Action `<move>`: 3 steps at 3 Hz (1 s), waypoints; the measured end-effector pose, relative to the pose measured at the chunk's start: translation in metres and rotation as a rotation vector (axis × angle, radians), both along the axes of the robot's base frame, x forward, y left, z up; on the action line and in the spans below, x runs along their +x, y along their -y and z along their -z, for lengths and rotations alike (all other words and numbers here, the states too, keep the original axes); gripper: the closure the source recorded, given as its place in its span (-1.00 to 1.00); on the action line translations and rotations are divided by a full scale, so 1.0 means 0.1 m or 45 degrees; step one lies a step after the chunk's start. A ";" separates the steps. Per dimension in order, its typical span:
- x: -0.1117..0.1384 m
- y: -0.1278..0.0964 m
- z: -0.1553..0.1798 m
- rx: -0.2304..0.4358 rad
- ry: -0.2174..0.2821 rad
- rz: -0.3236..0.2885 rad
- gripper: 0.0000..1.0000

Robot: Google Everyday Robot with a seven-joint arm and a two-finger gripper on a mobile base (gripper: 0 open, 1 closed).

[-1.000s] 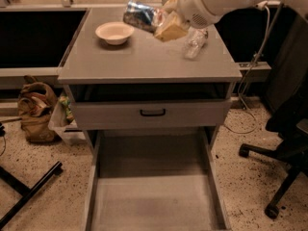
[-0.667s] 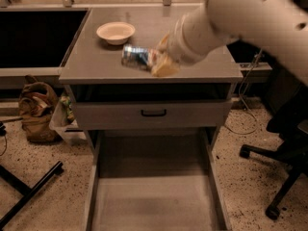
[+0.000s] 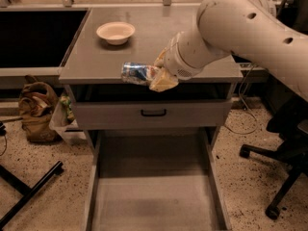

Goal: Place redbull can into middle drawer

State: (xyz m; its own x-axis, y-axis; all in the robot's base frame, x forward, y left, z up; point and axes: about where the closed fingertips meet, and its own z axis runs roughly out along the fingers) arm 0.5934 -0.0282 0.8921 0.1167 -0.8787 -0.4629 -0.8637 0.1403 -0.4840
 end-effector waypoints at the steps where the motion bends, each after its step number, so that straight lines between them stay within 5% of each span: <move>1: -0.12 0.11 0.15 -0.003 -0.050 0.056 1.00; 3: -0.59 -0.05 1.08 0.181 -0.231 0.041 1.00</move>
Offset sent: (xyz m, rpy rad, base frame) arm -0.0773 -0.0103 -0.1228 0.1604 0.2081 -0.0604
